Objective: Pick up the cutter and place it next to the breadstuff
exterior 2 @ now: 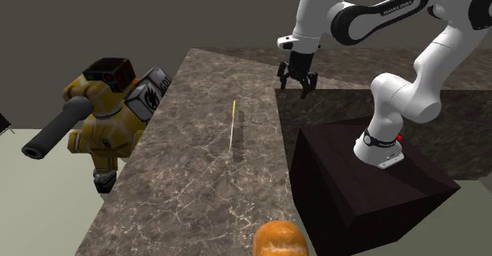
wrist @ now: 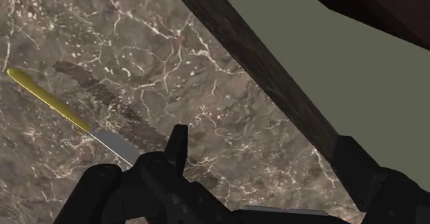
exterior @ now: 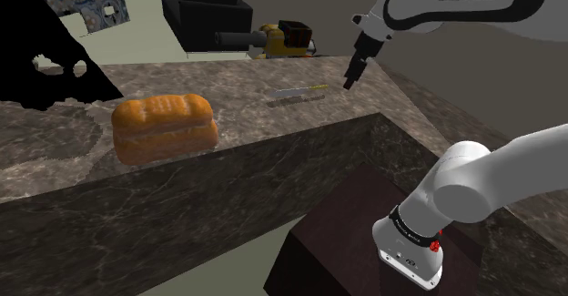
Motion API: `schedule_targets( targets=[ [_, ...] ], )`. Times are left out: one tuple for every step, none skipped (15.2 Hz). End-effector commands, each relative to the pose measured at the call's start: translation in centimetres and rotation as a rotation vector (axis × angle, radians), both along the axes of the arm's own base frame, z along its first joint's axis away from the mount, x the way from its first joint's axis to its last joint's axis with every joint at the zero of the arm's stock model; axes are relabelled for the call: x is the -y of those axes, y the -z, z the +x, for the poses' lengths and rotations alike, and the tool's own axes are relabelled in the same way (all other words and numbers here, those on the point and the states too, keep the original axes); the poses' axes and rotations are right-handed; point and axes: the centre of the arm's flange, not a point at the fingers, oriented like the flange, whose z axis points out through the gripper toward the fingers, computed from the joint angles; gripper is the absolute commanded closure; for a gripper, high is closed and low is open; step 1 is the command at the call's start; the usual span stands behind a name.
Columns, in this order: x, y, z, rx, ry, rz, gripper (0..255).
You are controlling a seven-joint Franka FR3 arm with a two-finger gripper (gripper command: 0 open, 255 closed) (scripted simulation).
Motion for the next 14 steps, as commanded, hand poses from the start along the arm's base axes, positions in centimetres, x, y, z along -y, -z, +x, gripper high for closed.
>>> schedule_targets(
  targets=[
    [1.3,1.4,1.5,0.006,-0.08,-0.02,0],
    [1.9,2.1,2.4,0.008,-0.117,-0.029,0],
    [2.4,2.8,3.4,0.01,-0.154,-0.038,0],
    [2.9,3.5,4.3,0.012,-0.191,-0.047,0],
    [3.4,4.2,5.3,0.015,-0.228,-0.056,0],
    [3.8,4.9,6.3,0.017,-0.265,-0.064,0],
    [4.2,5.6,7.3,0.019,-0.302,-0.073,0],
    [4.6,6.2,8.3,0.021,-0.34,-0.082,0],
    [4.9,6.9,9.3,0.023,-0.377,-0.091,0],
    [5.3,7.6,10.4,0.025,-0.414,-0.1,0],
    [5.5,8.2,11.5,0.028,-0.451,-0.109,0],
    [5.8,8.9,12.5,0.03,-0.488,-0.118,0],
    [6.0,9.5,13.6,0.032,-0.525,-0.127,0],
    [6.2,10.2,14.7,0.034,-0.562,-0.136,0]
  ],
)
